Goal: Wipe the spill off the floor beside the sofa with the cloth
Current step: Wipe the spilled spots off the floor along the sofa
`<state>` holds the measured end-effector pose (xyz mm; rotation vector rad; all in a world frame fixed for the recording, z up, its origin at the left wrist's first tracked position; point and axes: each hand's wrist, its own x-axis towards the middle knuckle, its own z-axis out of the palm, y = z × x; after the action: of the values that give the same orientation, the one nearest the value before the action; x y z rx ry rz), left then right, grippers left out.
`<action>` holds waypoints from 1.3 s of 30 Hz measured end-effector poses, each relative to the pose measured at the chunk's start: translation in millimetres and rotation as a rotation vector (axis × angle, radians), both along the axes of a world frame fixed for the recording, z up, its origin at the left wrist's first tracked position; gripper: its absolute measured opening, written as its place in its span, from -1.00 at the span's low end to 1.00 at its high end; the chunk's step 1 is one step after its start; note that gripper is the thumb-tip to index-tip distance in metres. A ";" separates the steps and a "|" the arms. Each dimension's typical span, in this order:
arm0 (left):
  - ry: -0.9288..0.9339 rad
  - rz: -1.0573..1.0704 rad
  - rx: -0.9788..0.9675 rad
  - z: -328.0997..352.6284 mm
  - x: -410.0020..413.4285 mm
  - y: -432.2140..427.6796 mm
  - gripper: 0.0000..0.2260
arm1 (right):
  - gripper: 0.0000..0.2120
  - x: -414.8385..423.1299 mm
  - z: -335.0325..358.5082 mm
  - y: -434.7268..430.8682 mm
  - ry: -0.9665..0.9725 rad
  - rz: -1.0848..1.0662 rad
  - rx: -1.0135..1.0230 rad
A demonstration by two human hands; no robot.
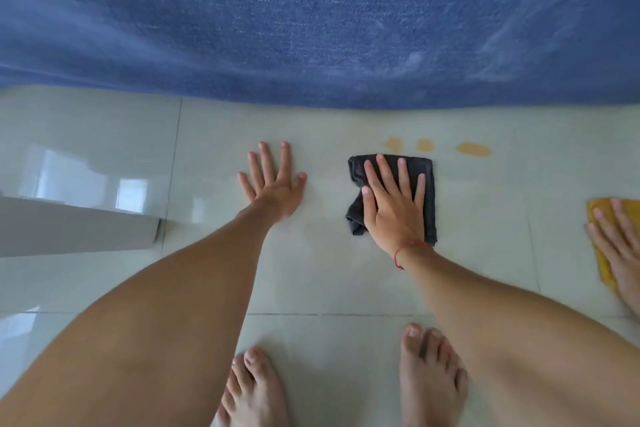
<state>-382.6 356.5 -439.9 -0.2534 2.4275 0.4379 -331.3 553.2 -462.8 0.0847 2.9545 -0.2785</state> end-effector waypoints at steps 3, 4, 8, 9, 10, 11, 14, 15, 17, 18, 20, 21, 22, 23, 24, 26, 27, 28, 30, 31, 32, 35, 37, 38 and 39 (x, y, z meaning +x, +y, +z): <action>-0.003 -0.003 0.001 0.2 -0.8 1.7 -0.44 | -0.50 -34.6 -0.2 -13.4 0.005 0.027 -0.030; -0.002 -0.001 -0.001 0.2 -1.0 2.1 -0.44 | -0.51 -44.6 -1.5 -20.4 0.009 0.021 -0.042; -0.022 -0.003 -0.007 1.1 -3.0 2.1 -0.44 | -0.52 -59.3 -4.7 -54.3 0.011 -0.054 -0.102; -0.028 -0.007 -0.007 2.1 -3.5 2.4 -0.44 | -0.52 -56.1 -4.3 -58.8 0.015 -0.040 -0.110; -0.035 -0.008 -0.005 2.8 -4.0 2.7 -0.44 | -0.52 -51.1 -3.8 -60.3 0.018 -0.010 -0.119; -0.039 -0.005 -0.004 4.0 -4.6 2.5 -0.45 | -0.53 -45.0 -2.7 -59.9 0.018 0.023 -0.133; -0.055 -0.003 -0.008 6.4 -5.6 1.7 -0.45 | -0.53 -18.9 -0.5 -54.1 -0.010 0.077 -0.165; -0.060 -0.008 -0.007 6.8 -5.6 1.5 -0.45 | -0.53 -6.9 0.0 -51.8 -0.015 0.078 -0.173; -0.059 -0.014 -0.003 6.9 -5.2 1.2 -0.46 | -0.53 18.3 1.5 -43.8 -0.016 0.078 -0.174; -0.058 -0.015 -0.003 7.0 -5.0 0.9 -0.46 | -0.53 29.3 1.5 -37.6 -0.017 0.082 -0.169; -0.057 -0.014 0.001 7.9 -4.9 0.5 -0.46 | -0.53 44.4 1.0 -22.6 -0.026 0.101 -0.151; -0.058 -0.015 0.001 8.3 -5.0 0.6 -0.46 | -0.53 47.6 1.4 -15.7 -0.025 0.115 -0.132; -0.059 -0.018 -0.001 8.0 -5.2 0.5 -0.46 | -0.53 47.7 1.4 -10.6 -0.017 0.135 -0.103; -0.061 -0.021 -0.001 7.9 -5.2 0.0 -0.46 | -0.53 44.8 1.3 -7.5 -0.007 0.157 -0.070; -0.063 -0.020 0.001 7.7 -5.3 -0.6 -0.45 | -0.53 39.1 0.9 -6.2 0.003 0.173 -0.041; -0.061 -0.016 0.001 6.6 -5.7 -0.6 -0.45 | -0.53 21.8 0.0 -7.7 0.023 0.182 -0.005; -0.057 -0.016 -0.004 6.0 -5.8 0.0 -0.45 | -0.52 11.4 -0.1 -10.2 0.033 0.175 0.003; -0.054 -0.017 -0.009 4.9 -5.6 0.4 -0.46 | -0.52 -0.1 -0.4 -13.8 0.036 0.154 0.004; -0.054 -0.017 -0.017 3.1 -5.7 0.2 -0.46 | -0.49 -24.4 -0.4 -23.3 0.003 0.071 -0.015; -0.054 -0.016 -0.020 1.5 -5.7 0.2 -0.45 | -0.47 -35.2 -0.1 -28.4 -0.009 0.025 -0.016; -0.051 -0.014 -0.021 -0.6 -6.4 0.0 -0.45 | -0.44 -45.5 -0.2 -33.7 -0.011 -0.009 -0.010; -0.056 -0.012 -0.020 -1.1 -7.0 0.2 -0.45 | -0.39 -65.7 0.2 -43.8 -0.020 -0.048 -0.029; -0.056 -0.017 -0.028 0.3 -6.7 1.1 -0.45 | -0.41 -71.0 -1.7 -45.4 -0.010 -0.034 -0.027; -0.053 -0.019 -0.025 0.5 -6.4 1.5 -0.45 | -0.43 -70.2 -2.7 -44.8 -0.006 -0.025 -0.027; -0.052 -0.017 -0.021 1.4 -6.0 2.0 -0.45 | -0.44 -66.8 -3.0 -43.8 -0.001 -0.015 -0.034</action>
<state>-388.6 358.5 -438.5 -0.2500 2.3832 0.3940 -398.0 509.4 -465.8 0.1031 2.9480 -0.3300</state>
